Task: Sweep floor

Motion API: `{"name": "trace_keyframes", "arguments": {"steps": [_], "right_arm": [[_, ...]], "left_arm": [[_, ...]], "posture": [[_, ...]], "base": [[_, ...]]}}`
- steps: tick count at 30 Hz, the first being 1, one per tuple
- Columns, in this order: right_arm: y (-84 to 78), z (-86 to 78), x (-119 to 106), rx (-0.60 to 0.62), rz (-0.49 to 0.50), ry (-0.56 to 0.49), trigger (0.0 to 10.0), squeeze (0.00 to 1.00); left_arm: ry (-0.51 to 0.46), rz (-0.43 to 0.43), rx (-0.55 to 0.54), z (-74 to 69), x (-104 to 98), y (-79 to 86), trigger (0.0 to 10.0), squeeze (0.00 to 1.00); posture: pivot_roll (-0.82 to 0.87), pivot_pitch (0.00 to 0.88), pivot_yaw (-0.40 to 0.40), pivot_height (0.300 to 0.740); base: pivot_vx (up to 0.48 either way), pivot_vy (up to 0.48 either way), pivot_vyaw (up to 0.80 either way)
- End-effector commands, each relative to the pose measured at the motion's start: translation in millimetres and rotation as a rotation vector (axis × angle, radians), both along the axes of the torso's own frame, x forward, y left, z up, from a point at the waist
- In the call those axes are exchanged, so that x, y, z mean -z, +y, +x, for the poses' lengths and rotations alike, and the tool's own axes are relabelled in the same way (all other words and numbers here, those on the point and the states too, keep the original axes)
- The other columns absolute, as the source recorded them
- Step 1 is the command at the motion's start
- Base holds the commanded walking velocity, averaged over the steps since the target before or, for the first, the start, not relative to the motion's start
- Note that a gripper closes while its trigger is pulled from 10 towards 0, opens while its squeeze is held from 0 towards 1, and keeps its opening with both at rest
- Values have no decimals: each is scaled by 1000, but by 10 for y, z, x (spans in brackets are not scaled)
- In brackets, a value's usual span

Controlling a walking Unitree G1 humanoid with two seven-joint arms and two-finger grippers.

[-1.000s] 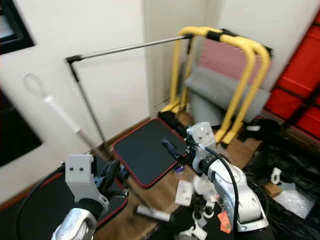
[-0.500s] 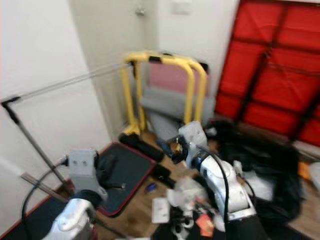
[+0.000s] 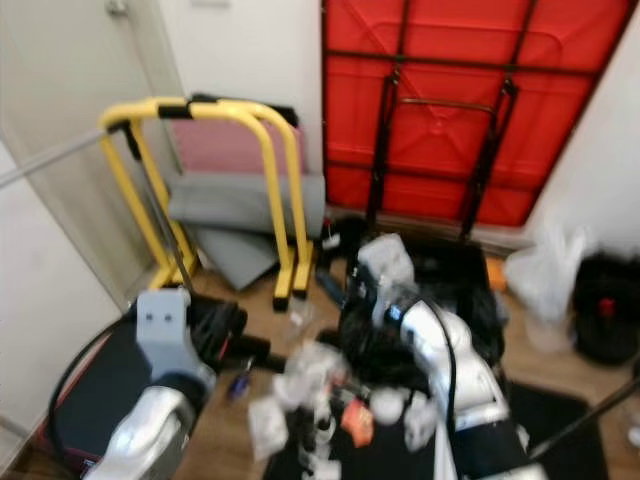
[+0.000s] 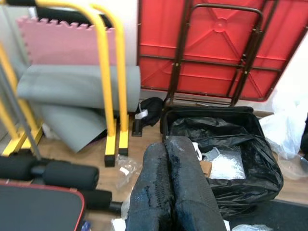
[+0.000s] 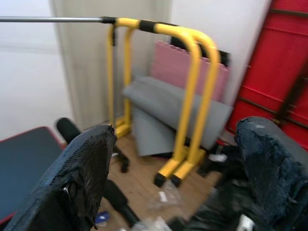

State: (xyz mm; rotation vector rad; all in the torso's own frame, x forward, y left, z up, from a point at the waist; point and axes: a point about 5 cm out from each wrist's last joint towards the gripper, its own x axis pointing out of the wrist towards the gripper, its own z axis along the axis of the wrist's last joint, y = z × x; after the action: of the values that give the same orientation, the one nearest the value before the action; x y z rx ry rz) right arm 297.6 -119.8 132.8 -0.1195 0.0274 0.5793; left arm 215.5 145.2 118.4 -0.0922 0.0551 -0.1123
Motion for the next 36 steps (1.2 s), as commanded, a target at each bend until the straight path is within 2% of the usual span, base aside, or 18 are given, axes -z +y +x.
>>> {"name": "trace_keyframes", "arguments": {"steps": [1,6,28,36], "right_arm": [[-9,16,3,5,-9,-8,10000,0],[-8,22,-10,8,-14,-18,10000,0],[-8,50,4,60,-110,-46,10000,0],[-38,98,-22,100,-103,-38,10000,0]], "left_arm": [[-6,-7,20,-3,0,-27,10000,0],[-9,-17,21,-7,-3,-27,10000,0],[2,-65,47,-13,37,-34,10000,0],[-1,-81,56,-1,25,-40,10000,0]], "posture": [[-48,0,-51,740],[-46,0,-52,740],[-56,0,-48,740],[-54,0,-55,740]], "base": [[0,0,-800],[0,0,-800],[0,-404,0],[0,-421,0]]}}
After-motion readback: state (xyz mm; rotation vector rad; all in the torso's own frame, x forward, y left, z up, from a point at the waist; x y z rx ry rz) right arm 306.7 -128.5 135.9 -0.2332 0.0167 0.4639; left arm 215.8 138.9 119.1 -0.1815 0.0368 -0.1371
